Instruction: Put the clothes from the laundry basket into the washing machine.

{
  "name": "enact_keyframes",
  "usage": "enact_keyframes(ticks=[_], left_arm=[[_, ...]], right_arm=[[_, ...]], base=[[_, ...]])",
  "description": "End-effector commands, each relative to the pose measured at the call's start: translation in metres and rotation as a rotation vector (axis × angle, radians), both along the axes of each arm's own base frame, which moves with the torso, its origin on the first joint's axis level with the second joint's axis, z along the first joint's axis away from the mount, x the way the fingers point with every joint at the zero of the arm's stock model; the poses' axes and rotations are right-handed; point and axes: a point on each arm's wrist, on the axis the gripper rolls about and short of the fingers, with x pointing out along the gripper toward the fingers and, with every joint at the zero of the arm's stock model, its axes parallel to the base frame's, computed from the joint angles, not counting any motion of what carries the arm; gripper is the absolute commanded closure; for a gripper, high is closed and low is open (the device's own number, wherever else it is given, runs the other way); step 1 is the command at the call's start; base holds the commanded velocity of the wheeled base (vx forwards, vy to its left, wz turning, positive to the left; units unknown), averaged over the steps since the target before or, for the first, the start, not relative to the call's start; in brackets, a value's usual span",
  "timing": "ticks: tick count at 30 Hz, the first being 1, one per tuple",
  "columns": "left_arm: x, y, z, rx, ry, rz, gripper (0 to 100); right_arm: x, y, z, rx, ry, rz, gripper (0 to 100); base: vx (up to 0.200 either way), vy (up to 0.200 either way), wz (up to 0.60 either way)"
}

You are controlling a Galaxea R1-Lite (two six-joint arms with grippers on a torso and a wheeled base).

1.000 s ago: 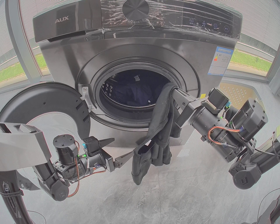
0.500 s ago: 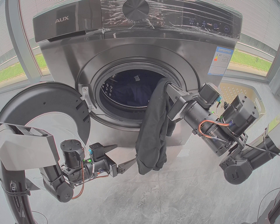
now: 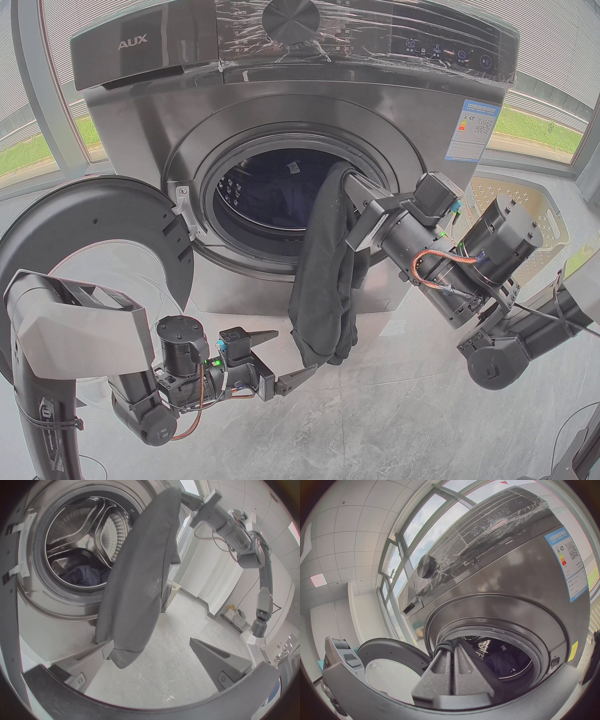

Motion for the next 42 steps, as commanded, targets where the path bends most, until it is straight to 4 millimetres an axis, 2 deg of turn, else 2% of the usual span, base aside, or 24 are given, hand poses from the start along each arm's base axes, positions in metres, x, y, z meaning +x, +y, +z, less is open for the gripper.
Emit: enact_keyframes(ticks=[1,7,13,20,29,36,37,42], left_arm=[[0.003,-0.003,-0.013,0.017,0.022,-0.002,0],[0.002,0.001,-0.015,0.025,0.031,0.014,0],[0.005,0.001,-0.014,0.023,0.023,0.037,0],[0.027,-0.012,-0.012,-0.028,-0.022,0.076,0],[0.052,-0.031,-0.023,-0.077,-0.05,0.133,0],[0.061,-0.031,-0.024,-0.077,-0.077,0.193,0],[0.062,-0.031,-0.023,-0.079,-0.081,0.196,100],[0.067,-0.033,-0.019,-0.097,-0.099,0.241,100]], right_arm=[[0.002,0.014,0.005,0.017,-0.02,0.026,100],[0.008,0.032,0.008,0.012,-0.013,0.049,100],[0.012,0.04,0.009,0.02,-0.022,0.055,100],[0.01,0.041,0.008,0.022,-0.022,0.061,100],[0.008,0.043,0.008,0.022,-0.024,0.067,100],[0.008,0.043,0.008,0.019,-0.033,0.063,100],[0.008,0.043,0.008,0.019,-0.033,0.063,100],[0.007,0.042,0.007,0.015,-0.031,0.062,100]], base=[[0.0,0.0,0.0],[0.0,0.0,0.0],[0.0,0.0,0.0],[0.0,0.0,0.0],[0.0,0.0,0.0],[0.0,0.0,0.0],[0.0,0.0,0.0],[0.0,0.0,0.0]])
